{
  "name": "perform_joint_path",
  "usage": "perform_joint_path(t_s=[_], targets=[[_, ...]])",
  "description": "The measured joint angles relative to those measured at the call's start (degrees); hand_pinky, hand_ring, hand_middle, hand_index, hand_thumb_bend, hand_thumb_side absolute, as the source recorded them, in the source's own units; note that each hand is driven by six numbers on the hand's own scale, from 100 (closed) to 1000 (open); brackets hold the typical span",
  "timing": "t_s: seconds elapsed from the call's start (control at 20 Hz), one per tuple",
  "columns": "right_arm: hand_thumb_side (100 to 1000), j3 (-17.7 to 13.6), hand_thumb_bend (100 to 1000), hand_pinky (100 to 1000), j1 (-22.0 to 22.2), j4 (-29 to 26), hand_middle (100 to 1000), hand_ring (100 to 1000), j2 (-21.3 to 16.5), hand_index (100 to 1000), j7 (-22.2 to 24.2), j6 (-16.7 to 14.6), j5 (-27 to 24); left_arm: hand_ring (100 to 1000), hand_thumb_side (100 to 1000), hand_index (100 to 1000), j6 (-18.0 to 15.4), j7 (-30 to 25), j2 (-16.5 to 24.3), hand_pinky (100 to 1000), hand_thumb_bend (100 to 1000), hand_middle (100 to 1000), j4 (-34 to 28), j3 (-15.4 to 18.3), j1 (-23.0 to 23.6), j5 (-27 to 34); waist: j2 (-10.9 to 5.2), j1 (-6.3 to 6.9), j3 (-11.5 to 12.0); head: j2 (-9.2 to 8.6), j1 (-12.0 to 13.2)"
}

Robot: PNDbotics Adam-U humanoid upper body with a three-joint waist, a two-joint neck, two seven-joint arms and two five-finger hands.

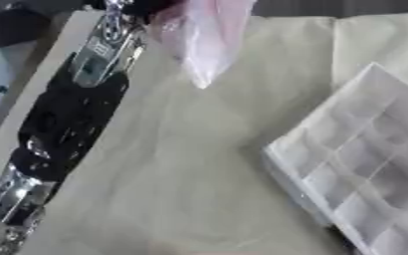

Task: Pick up objects on the table and place them in the box.

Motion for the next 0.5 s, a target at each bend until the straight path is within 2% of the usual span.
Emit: perform_joint_path(t_s=[0.15,0.45,0.5], targets=[[753,0.0,443,559,0.0,0.0,606,632,0.0,659,-0.1,0.1,0.1,100,100,100,0.3,-2.0,2.1,100,100,100,-1.4,-1.2,-0.7,1.1,-0.32,0.24,0.0,-0.03,-0.4],[751,0.2,444,556,0.0,0.0,604,630,0.0,658,0.0,0.5,0.1,100,100,100,-0.5,-6.0,4.0,100,100,100,-2.0,-4.9,-2.9,-4.5,-0.65,0.72,-1.0,-0.49,-0.4],[751,0.2,444,555,0.0,0.0,604,629,0.0,658,0.0,0.5,0.1,100,100,100,-0.8,-6.6,4.0,100,156,100,-2.0,-5.4,-3.4,-6.4,-0.65,0.76,-1.2,-0.49,-0.4]])
